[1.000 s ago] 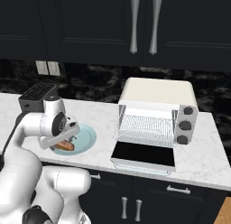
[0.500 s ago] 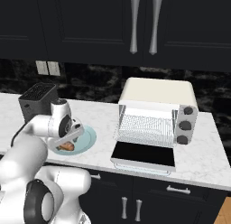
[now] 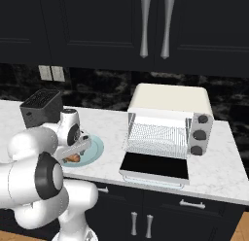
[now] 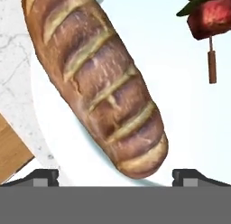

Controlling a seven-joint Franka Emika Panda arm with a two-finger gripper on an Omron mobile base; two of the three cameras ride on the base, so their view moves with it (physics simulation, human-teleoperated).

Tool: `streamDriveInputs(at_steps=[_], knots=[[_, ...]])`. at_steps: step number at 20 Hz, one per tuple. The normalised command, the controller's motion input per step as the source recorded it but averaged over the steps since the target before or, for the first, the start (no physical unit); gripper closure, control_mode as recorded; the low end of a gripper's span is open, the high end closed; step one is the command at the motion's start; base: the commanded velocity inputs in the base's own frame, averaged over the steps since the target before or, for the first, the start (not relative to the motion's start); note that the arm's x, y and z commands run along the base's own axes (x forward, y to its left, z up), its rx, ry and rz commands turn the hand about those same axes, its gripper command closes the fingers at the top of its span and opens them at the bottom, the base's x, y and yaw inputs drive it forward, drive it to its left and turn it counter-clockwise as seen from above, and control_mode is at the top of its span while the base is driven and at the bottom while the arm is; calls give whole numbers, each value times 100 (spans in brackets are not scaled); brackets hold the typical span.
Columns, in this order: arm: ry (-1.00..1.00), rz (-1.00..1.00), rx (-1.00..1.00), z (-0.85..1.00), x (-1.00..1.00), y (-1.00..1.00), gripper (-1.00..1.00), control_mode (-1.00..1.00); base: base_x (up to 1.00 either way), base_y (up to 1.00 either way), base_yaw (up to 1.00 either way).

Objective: Pick up the kebab skewer and baguette bread, and place them inside the toaster oven. Close the toaster oven door and start by setting the timer.

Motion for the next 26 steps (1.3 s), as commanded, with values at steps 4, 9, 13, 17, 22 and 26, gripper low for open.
streamDriveInputs(at_steps=[4, 9, 13, 17, 22, 26], knots=[[12, 0, 0, -33, 6, 13, -100, -100, 0, 0, 0], [5, 0, 0, -23, 1, 6, -100, -100, 0, 0, 0], [0, 0, 0, -19, 1, 0, -100, -100, 0, 0, 0], [0, 1, 0, -25, 0, 3, -100, -100, 0, 0, 0], [0, 3, 0, -5, 0, 4, 100, -100, 0, 0, 0], [0, 3, 0, -1, 0, 0, 100, -100, 0, 0, 0]])
